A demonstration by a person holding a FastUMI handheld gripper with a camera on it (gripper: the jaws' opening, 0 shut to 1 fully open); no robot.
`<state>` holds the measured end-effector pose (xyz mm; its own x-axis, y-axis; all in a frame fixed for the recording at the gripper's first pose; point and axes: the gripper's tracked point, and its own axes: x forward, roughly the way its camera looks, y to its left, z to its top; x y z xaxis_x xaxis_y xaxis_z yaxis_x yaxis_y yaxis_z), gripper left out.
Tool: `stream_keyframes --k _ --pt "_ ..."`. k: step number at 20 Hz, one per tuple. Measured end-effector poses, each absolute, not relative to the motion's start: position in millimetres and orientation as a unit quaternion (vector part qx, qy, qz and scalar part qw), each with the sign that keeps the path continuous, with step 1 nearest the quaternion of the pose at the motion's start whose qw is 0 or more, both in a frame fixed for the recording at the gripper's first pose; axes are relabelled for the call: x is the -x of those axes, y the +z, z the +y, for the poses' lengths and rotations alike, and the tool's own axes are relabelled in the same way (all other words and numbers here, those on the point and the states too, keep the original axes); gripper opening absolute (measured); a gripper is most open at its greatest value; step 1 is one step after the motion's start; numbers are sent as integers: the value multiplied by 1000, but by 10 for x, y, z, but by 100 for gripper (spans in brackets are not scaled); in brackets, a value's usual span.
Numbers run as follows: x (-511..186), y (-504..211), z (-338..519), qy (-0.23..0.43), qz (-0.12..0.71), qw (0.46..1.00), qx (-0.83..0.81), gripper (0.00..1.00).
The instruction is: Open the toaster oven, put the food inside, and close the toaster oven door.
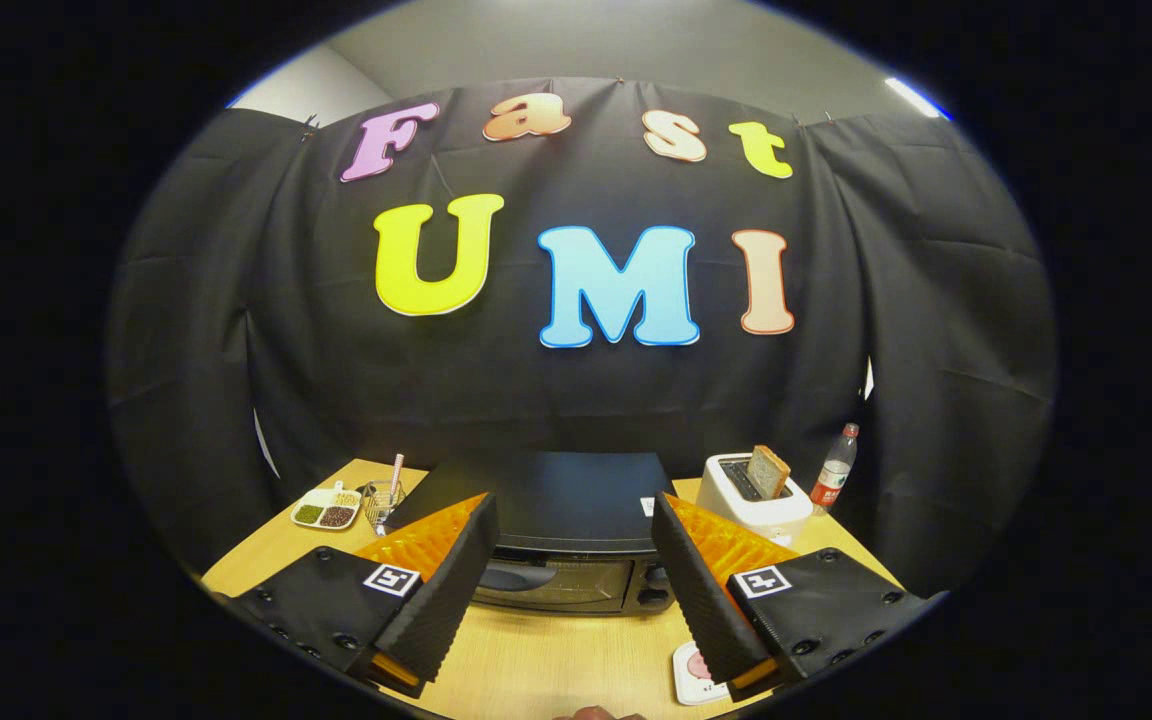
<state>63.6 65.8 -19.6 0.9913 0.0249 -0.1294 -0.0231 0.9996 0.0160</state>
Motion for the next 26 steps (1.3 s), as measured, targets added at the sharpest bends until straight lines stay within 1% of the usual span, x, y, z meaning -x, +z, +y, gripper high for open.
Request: stream_keyframes --k 5,10,17,19,20,22,26 --pt "-955 -339 871 11 77 997 -1 98" --pt "-1264 -752 1012 7 126 992 -5 98" --pt "-1529 -1434 1345 27 204 978 39 98" --pt "-1597 -1379 1388 22 195 980 27 99" --pt "-1605 -1361 1397 18 190 981 24 98" --pt "-1574 -1432 1371 9 203 979 21 98" --pt "-1600 -1476 1398 12 212 977 -8 99"
